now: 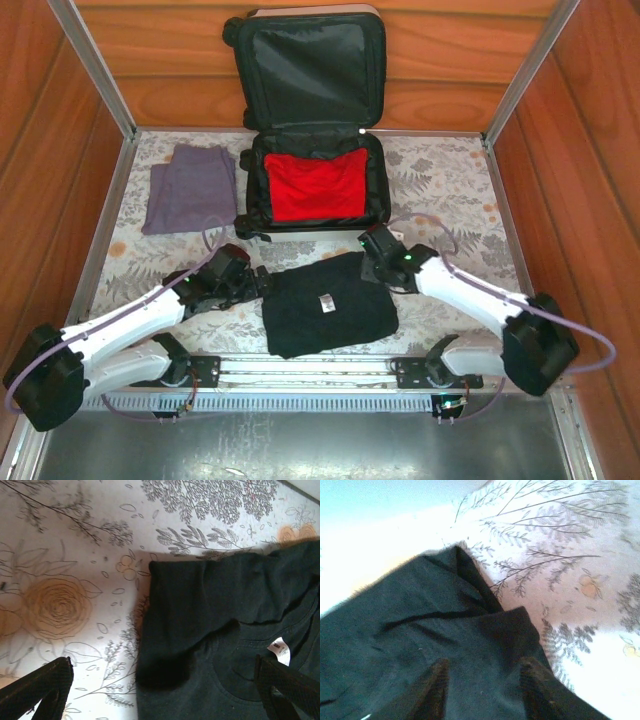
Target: Pack the luggage
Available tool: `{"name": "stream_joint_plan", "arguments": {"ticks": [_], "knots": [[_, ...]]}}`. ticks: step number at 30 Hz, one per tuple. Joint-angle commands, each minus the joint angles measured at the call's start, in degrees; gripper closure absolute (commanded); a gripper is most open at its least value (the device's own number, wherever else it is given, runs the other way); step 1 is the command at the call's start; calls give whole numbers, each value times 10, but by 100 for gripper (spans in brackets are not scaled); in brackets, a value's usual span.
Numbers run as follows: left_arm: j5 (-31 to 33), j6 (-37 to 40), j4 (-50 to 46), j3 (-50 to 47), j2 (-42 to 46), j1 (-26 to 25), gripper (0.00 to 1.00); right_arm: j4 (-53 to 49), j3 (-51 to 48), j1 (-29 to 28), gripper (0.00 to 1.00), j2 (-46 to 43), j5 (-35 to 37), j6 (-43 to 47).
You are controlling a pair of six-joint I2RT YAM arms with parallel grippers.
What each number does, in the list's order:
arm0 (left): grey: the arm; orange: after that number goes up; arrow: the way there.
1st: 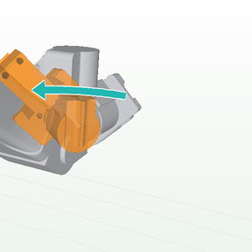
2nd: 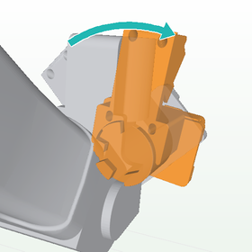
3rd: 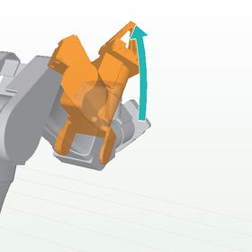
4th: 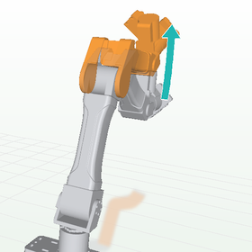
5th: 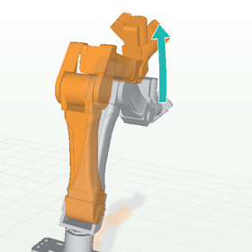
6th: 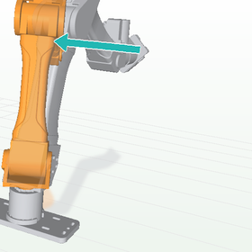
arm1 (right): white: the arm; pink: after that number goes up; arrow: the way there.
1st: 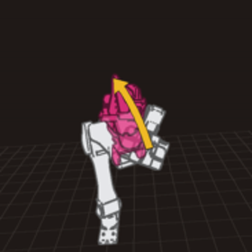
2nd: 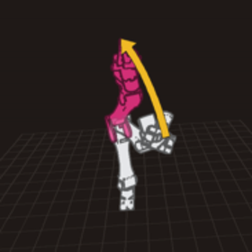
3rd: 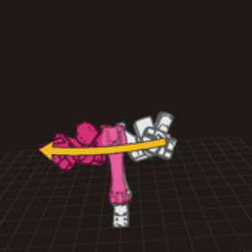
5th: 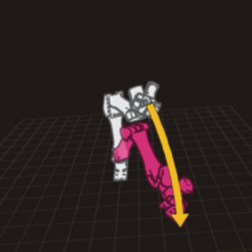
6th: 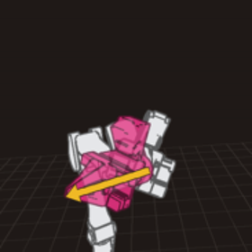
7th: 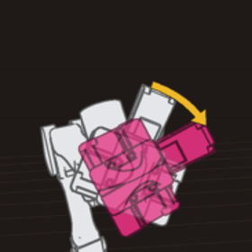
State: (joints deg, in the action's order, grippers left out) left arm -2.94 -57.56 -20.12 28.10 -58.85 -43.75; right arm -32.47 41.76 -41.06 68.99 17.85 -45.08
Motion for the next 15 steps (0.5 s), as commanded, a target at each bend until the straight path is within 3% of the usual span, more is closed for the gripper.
{"name": "stream_joint_plan", "arguments": {"ticks": [1, 4, 8, 12, 15], "knots": [[-16, -17, 30, -7, -18, -10, 2, -66, -1, 12, 38, -75, -8, 34], [-21, -23, 39, -8, -34, -15, 2, -61, -27, 32, 27, -131, -40, 72], [-32, -39, 60, -25, -47, -18, 2, -23, -75, 70, 22, -161, -104, 118], [-43, -59, 88, -48, -49, -21, 2, 40, -104, 105, 20, -131, -189, 155], [-41, -65, 103, -58, -51, -22, 2, 68, -106, 120, 19, -85, -202, 179]]}}
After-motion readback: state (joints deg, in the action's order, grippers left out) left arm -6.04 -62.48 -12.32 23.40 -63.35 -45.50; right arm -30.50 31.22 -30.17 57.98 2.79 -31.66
